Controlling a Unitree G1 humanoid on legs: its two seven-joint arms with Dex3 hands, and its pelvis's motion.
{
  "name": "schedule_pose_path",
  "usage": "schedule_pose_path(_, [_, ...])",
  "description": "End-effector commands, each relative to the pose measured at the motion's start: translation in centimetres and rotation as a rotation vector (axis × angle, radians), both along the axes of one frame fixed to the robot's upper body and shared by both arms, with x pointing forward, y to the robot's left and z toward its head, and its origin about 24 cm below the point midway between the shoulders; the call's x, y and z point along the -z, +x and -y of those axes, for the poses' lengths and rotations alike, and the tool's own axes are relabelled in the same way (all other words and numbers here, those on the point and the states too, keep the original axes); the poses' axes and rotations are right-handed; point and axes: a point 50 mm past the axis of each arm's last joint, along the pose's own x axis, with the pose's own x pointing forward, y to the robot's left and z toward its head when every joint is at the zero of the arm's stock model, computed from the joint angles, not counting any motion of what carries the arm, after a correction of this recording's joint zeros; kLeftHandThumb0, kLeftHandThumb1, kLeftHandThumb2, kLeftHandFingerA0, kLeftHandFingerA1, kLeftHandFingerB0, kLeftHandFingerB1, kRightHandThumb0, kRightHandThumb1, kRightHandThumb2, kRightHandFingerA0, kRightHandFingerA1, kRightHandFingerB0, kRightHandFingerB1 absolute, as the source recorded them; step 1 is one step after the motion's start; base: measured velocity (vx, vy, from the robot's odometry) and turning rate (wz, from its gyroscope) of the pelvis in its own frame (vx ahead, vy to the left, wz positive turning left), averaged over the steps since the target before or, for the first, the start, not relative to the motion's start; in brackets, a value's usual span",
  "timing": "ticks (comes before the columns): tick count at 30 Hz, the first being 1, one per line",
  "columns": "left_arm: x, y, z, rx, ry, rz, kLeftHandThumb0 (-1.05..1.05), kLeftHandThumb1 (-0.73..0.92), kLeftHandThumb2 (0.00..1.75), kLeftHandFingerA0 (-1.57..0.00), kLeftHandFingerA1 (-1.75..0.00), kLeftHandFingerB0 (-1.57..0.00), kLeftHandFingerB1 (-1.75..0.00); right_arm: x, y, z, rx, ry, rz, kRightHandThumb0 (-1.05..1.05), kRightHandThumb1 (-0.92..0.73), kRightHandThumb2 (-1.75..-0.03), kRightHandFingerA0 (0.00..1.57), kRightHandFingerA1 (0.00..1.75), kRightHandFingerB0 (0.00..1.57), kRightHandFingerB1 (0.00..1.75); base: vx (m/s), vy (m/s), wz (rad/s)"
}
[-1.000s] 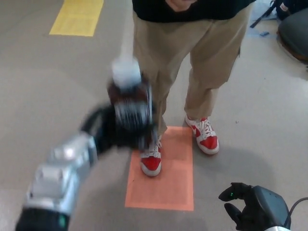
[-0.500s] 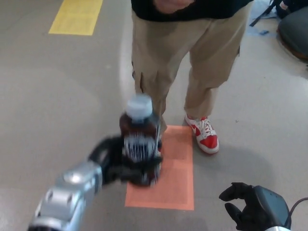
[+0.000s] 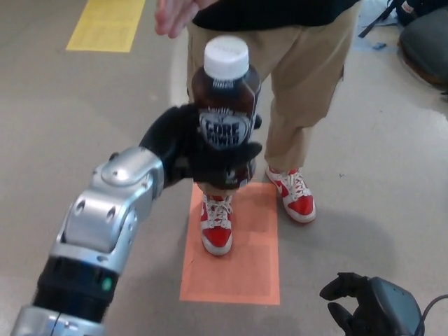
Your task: The robot recieved a bottle of protein shake from a person using its left hand and then shake the protein up and down 2 two times and hand it back to the person
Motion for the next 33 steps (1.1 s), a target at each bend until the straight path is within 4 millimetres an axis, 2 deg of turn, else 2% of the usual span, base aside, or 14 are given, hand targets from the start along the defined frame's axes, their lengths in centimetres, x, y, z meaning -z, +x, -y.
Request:
schedule_pose_path(1, [-0.6,0.7,0.0,-0.046,0.036,-0.022,-0.23,0.82,0.69,-0.84,-1.67,-0.63,-1.31,0.6,-0.7,0.7,0.014,-0.007,-0.041,-0.39,-0.69,-0.78,0.91,0.82,0.87,0.56,0.0,0.0,0.0])
schedule_pose_path(8, [-2.1,1.5,-0.1,-0.058,0.011,0.007,-0.23,0.85,0.65,-0.76,-1.71,-0.55,-1.37,0.7,-1.0,0.7,0.008,-0.012,-0.043,-0.38,-0.68,-0.75,0.95,0.81,0.87,0.55,0.0,0.0,0.0])
schedule_pose_path(10, [-2.9,1.8,-0.2,-0.075,-0.005,0.01,-0.24,0.85,0.63,-0.72,-1.71,-0.5,-1.27,0.8,-1.1,0.8,0.015,-0.009,-0.049,-0.39,-0.68,-0.75,0.91,0.81,0.86,0.55,0.0,0.0,0.0])
schedule_pose_path(12, [-4.1,2.2,-0.4,-0.09,-0.015,0.023,-0.24,0.85,0.63,-0.67,-1.69,-0.53,-1.22,0.8,-1.0,0.8,0.021,-0.005,-0.058,-0.42,-0.71,-0.73,0.88,0.8,0.86,0.56,0.0,0.0,0.0])
schedule_pose_path(17, [-5.8,2.7,-0.8,-0.104,-0.018,0.045,-0.25,0.86,0.63,-0.68,-1.7,-0.53,-1.24,0.8,-0.9,0.8,0.019,-0.002,-0.072,-0.41,-0.7,-0.75,0.88,0.77,0.85,0.55,0.0,0.0,0.0])
schedule_pose_path(18, [-6.1,2.8,-0.8,-0.103,-0.014,0.048,-0.26,0.86,0.63,-0.69,-1.69,-0.53,-1.17,0.8,-1.0,0.8,0.024,0.003,-0.072,-0.41,-0.7,-0.75,0.87,0.77,0.85,0.55,0.0,0.0,0.0])
schedule_pose_path(21, [-6.4,2.8,-0.7,-0.098,-0.008,0.053,-0.26,0.86,0.64,-0.7,-1.68,-0.54,-1.19,1.0,-1.1,0.8,0.03,0.013,-0.084,-0.41,-0.71,-0.76,0.82,0.85,0.84,0.56,0.0,0.0,0.0])
schedule_pose_path(22, [-6.5,2.8,-0.7,-0.093,-0.008,0.06,-0.27,0.85,0.66,-0.74,-1.67,-0.51,-1.16,1.0,-1.2,0.8,0.029,0.018,-0.083,-0.4,-0.68,-0.79,0.88,0.9,0.85,0.57,0.0,0.0,0.0])
schedule_pose_path(24, [-6.7,2.7,-0.6,-0.091,-0.015,0.064,-0.25,0.86,0.64,-0.71,-1.68,-0.56,-1.18,1.1,-1.4,0.8,0.031,0.021,-0.086,-0.4,-0.69,-0.78,0.87,0.91,0.85,0.57,0.0,0.0,0.0])
schedule_pose_path(26, [-6.9,2.7,-0.5,-0.093,-0.026,0.063,-0.26,0.85,0.65,-0.74,-1.68,-0.51,-1.18,1.1,-1.4,0.8,0.03,0.014,-0.09,-0.4,-0.69,-0.77,0.88,0.9,0.85,0.56,0.0,0.0,0.0])
schedule_pose_path(27, [-7.0,2.7,-0.4,-0.086,-0.035,0.071,-0.25,0.86,0.65,-0.72,-1.69,-0.52,-1.22,1.1,-1.4,0.8,0.02,0.006,-0.081,-0.38,-0.66,-0.8,0.94,0.89,0.86,0.57,0.0,0.0,0.0])
schedule_pose_path(30, [-7.4,2.7,-0.3,-0.081,-0.046,0.078,-0.26,0.84,0.65,-0.71,-1.66,-0.52,-1.18,1.1,-1.4,0.8,0.018,0.002,-0.082,-0.4,-0.68,-0.8,0.92,0.92,0.86,0.57,0.0,0.0,0.0])
schedule_pose_path(32, [-7.5,2.7,-0.2,-0.08,-0.055,0.085,-0.23,0.85,0.64,-0.71,-1.68,-0.57,-1.24,1.1,-1.3,0.8,0.017,0.006,-0.083,-0.4,-0.68,-0.81,0.92,0.94,0.86,0.58,0.0,0.0,0.0])
schedule_pose_path(33, [-7.5,2.7,-0.2,-0.081,-0.065,0.086,-0.25,0.82,0.66,-0.72,-1.64,-0.57,-1.11,1.0,-1.3,0.8,0.013,0.007,-0.081,-0.4,-0.67,-0.8,0.93,0.91,0.86,0.57,0.0,0.0,0.0])
